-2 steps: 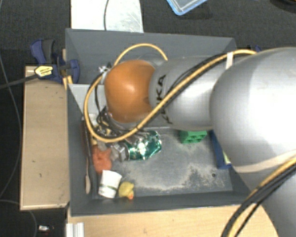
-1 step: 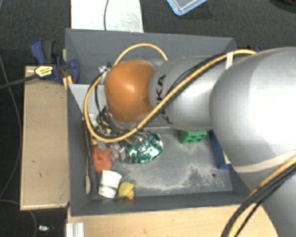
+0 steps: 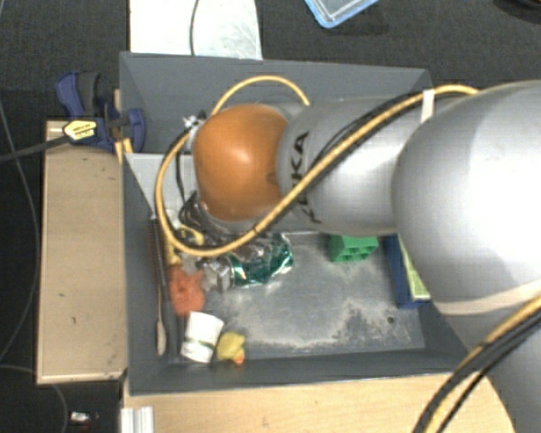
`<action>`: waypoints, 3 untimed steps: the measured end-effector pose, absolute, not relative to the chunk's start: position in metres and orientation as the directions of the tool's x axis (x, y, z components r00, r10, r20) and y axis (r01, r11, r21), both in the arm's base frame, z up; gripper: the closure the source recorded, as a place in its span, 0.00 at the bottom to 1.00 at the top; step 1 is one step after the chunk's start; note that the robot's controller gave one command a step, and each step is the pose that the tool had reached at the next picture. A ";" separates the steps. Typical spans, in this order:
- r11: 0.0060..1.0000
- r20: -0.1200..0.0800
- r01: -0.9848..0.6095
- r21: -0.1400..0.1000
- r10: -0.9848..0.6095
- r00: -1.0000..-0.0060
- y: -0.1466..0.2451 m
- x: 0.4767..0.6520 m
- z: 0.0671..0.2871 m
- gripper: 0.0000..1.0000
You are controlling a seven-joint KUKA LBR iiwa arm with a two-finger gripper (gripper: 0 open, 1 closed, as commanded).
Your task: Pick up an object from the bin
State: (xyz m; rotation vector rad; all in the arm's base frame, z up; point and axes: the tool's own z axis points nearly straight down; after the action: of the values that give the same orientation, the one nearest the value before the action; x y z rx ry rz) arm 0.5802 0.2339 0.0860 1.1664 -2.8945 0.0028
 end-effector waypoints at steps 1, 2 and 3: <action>0.723 0.009 -0.691 0.002 -0.691 -0.723 0.235 0.583 0.120 1.00; 0.725 0.012 -0.689 0.003 -0.689 -0.725 0.235 0.582 0.134 1.00; 0.726 0.013 -0.687 0.004 -0.687 -0.726 0.235 0.582 0.154 1.00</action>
Offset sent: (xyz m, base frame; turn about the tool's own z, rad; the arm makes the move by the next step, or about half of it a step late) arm 0.0011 0.0005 0.0606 0.0021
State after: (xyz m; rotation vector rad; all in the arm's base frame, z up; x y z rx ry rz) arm 0.5817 0.2347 0.1544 1.1568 -2.9062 0.0020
